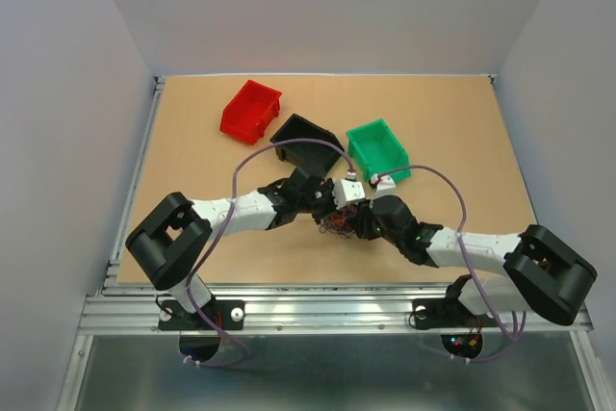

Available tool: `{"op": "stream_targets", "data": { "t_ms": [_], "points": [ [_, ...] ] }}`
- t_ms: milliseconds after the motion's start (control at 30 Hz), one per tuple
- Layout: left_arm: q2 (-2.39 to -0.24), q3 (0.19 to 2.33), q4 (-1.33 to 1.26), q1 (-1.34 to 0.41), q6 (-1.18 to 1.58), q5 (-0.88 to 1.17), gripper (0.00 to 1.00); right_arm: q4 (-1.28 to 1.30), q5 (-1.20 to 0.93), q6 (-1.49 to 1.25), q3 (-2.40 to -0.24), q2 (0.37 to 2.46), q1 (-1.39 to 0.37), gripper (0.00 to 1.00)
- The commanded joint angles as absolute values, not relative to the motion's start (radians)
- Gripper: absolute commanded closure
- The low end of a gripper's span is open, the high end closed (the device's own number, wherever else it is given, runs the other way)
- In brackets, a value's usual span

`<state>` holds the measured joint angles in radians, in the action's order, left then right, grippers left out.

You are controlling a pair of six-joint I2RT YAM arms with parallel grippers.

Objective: Untangle the cables

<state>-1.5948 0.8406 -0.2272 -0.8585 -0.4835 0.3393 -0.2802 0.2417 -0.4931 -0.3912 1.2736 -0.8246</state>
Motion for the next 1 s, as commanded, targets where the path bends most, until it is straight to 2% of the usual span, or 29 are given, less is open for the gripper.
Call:
{"op": "stream_targets", "data": {
  "t_ms": [0,100,167,400,633,667,700,733,767,833,967],
  "points": [
    [-1.513,0.841,-0.255,-0.859,-0.479,0.341,1.0,-0.368,0.239,-0.477,-0.413,1.289,-0.828,0.71],
    [-1.445,0.815,-0.267,-0.839,-0.462,0.357,1.0,-0.373,0.264,-0.48,-0.405,1.279,-0.828,0.93],
    [-1.378,0.798,-0.271,-0.824,-0.454,0.376,1.0,-0.368,0.297,-0.492,-0.385,1.247,-0.827,0.99],
    [-1.146,0.72,-0.307,-0.712,-0.403,0.465,1.0,-0.318,0.414,-0.538,-0.309,1.059,-0.827,0.99],
    [-1.06,0.704,-0.333,-0.628,-0.35,0.471,1.0,-0.215,0.532,-0.612,-0.252,0.84,-0.828,0.99],
    [-1.057,0.704,-0.333,-0.618,-0.345,0.489,1.0,-0.206,0.572,-0.623,-0.249,0.822,-0.827,0.96],
    [-1.058,0.704,-0.331,-0.612,-0.347,0.532,1.0,-0.206,0.568,-0.621,-0.242,0.806,-0.828,0.85],
    [-1.061,0.706,-0.324,-0.611,-0.356,0.558,1.0,-0.207,0.542,-0.594,-0.239,0.793,-0.827,0.66],
    [-1.074,0.713,-0.302,-0.611,-0.365,0.587,1.0,-0.236,0.478,-0.572,-0.232,0.778,-0.828,0.29],
    [-1.089,0.73,-0.263,-0.612,-0.39,0.664,1.0,-0.343,0.381,-0.49,-0.197,0.764,-0.828,0.2],
    [-1.12,0.744,-0.241,-0.611,-0.403,0.698,1.0,-0.543,0.181,-0.413,-0.138,0.755,-0.827,0.2]
  ]
}}
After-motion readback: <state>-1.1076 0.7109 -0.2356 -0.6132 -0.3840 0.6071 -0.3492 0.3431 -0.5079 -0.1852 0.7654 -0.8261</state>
